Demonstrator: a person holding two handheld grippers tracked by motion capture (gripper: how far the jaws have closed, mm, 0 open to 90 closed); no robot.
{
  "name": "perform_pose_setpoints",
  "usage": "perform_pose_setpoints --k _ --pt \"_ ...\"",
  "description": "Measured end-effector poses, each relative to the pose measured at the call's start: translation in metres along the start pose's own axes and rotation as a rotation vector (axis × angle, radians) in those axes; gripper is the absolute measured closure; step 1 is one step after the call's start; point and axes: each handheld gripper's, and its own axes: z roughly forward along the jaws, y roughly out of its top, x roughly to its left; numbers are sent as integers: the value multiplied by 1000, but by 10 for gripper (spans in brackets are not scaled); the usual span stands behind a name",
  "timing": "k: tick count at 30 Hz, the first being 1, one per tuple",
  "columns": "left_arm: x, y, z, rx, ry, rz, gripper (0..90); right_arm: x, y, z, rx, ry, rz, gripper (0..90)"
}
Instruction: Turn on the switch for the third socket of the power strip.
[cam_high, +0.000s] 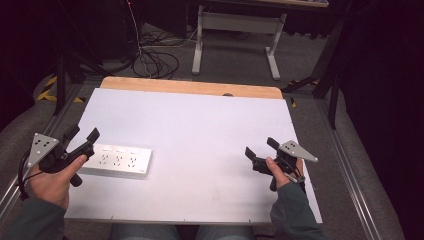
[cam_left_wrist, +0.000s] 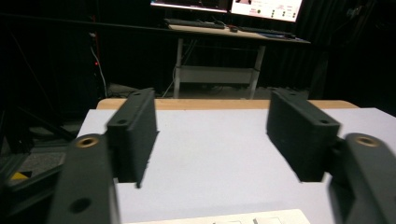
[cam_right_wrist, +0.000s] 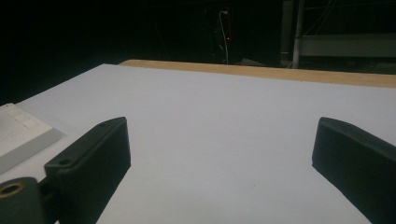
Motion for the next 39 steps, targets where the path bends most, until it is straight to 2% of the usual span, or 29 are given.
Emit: perform_pose_setpoints --k 5,15,20,24,28,39 --pt "3 2 0 1 -7 5 522 -1 -1 -2 8 -1 -4 54" --pt "3 2 1 7 -21 27 684 -1 -2 -3 17 -1 -8 54" --pt "4 2 2 35 -59 41 803 -1 -2 -3 22 -1 -10 54" --pt "4 2 2 47 -74 46 899 -1 -2 -3 25 -5 -9 54" --pt "2 2 3 55 -104 68 899 -1 -2 -2 28 -3 -11 54" --pt "-2 0 9 75 -122 98 899 -1 -3 -2 34 2 -12 55"
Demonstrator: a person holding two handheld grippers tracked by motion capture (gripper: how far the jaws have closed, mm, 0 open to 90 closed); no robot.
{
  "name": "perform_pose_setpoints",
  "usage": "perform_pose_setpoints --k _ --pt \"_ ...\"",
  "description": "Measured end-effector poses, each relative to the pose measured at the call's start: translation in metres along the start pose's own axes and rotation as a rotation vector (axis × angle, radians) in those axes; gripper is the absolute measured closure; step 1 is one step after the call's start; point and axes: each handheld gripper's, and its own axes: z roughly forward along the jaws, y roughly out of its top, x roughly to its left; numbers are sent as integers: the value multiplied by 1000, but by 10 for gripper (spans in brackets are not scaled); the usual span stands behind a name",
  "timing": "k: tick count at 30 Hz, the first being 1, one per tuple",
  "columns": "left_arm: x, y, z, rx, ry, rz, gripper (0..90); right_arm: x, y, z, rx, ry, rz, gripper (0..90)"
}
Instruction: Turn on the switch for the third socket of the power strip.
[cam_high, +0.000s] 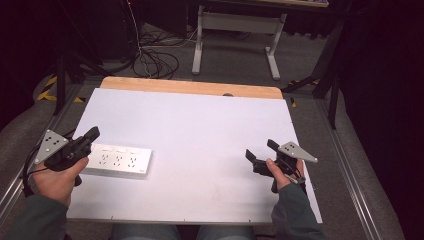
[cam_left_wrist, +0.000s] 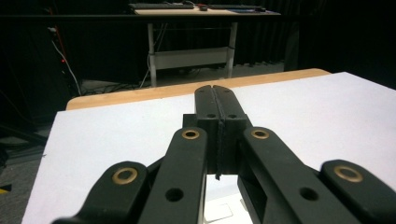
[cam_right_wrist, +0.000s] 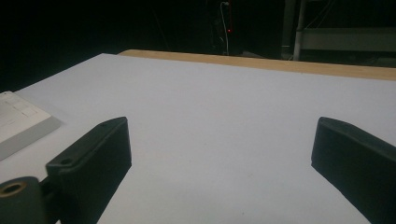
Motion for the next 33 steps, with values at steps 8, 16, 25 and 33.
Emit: perform_pose_setpoints --k 8,16,25,33 --pt "-6 -2 8 32 -19 33 899 0 -1 1 18 2 -8 55" --pt "-18 -4 18 97 -75 94 899 0 -1 2 22 1 -12 58" --pt "-24 -9 27 176 -105 100 899 0 -1 3 26 2 -16 59" --pt "-27 -13 34 234 -113 111 899 0 -2 3 29 2 -18 60"
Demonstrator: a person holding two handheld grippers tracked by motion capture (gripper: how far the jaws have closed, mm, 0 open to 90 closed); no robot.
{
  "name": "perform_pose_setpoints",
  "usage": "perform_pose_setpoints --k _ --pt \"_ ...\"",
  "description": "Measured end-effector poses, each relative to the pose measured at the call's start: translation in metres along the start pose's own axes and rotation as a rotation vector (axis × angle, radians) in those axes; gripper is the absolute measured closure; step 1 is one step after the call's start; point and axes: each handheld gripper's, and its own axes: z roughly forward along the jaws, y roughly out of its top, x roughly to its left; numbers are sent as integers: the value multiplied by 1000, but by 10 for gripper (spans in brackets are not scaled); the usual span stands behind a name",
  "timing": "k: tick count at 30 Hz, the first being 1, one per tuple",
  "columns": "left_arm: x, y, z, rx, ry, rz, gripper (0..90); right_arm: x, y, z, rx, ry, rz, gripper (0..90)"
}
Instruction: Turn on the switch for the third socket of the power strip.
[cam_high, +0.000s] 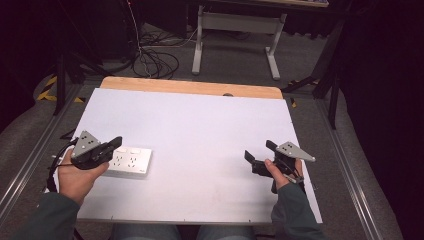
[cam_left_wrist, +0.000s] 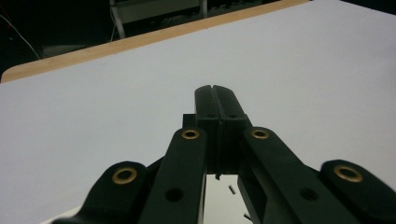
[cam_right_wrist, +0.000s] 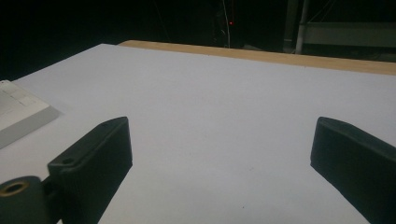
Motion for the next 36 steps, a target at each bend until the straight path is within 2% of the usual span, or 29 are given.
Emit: perform_pose_setpoints --k 13,18,22,23,27,33,36 --pt "-4 0 14 66 -6 37 899 0 0 0 3 -2 -6 64" --pt "-8 -1 23 111 -5 67 898 0 0 1 6 -4 -10 64" --pt "-10 0 30 144 2 106 898 0 0 1 6 -6 -12 65" --pt "-11 0 31 147 -1 94 898 0 0 1 6 -6 -12 65" --pt "-11 0 35 170 7 99 898 0 0 1 7 -6 -11 65" --pt "-13 -1 40 213 4 132 898 0 0 0 8 -7 -18 65" --pt "-16 -1 42 227 -1 134 898 0 -1 1 12 -6 -21 66"
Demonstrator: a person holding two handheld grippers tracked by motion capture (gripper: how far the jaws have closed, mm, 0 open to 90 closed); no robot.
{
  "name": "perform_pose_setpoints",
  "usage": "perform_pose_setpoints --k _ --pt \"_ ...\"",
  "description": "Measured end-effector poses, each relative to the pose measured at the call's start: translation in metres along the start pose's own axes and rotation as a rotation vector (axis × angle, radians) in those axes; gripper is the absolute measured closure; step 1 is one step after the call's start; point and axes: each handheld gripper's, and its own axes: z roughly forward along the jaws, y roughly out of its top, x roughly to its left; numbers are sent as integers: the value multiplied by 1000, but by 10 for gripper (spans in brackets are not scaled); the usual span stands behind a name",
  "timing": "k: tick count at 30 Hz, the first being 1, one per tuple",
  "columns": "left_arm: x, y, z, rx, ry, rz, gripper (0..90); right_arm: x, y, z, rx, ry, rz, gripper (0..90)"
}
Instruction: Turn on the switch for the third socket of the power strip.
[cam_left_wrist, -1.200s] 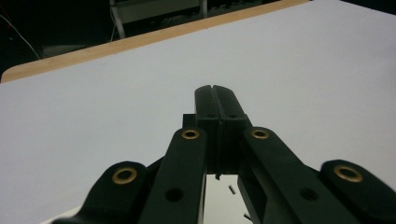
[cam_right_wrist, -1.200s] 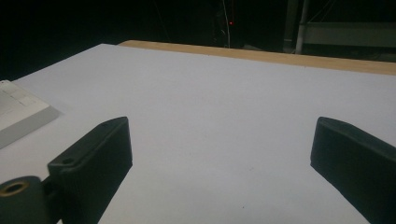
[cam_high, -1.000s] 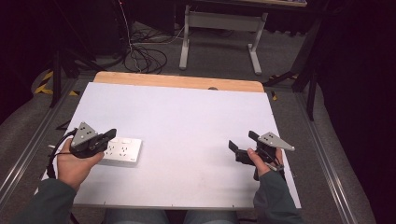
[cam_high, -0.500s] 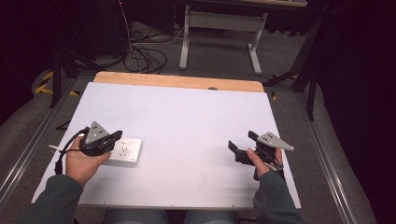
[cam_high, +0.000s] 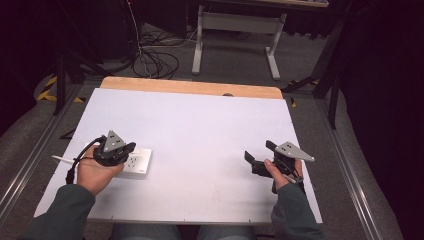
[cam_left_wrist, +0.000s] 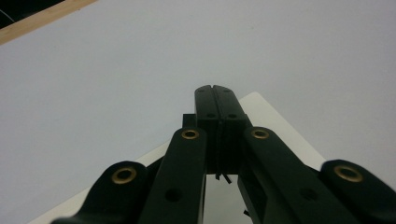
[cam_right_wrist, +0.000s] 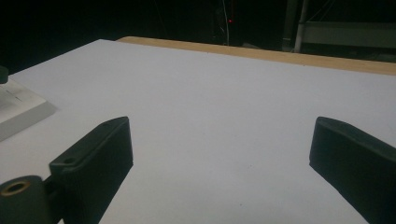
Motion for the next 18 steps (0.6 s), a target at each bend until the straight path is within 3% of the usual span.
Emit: perform_pose_setpoints --k 18 --pt "-3 1 9 59 -30 29 898 0 0 0 4 1 0 66"
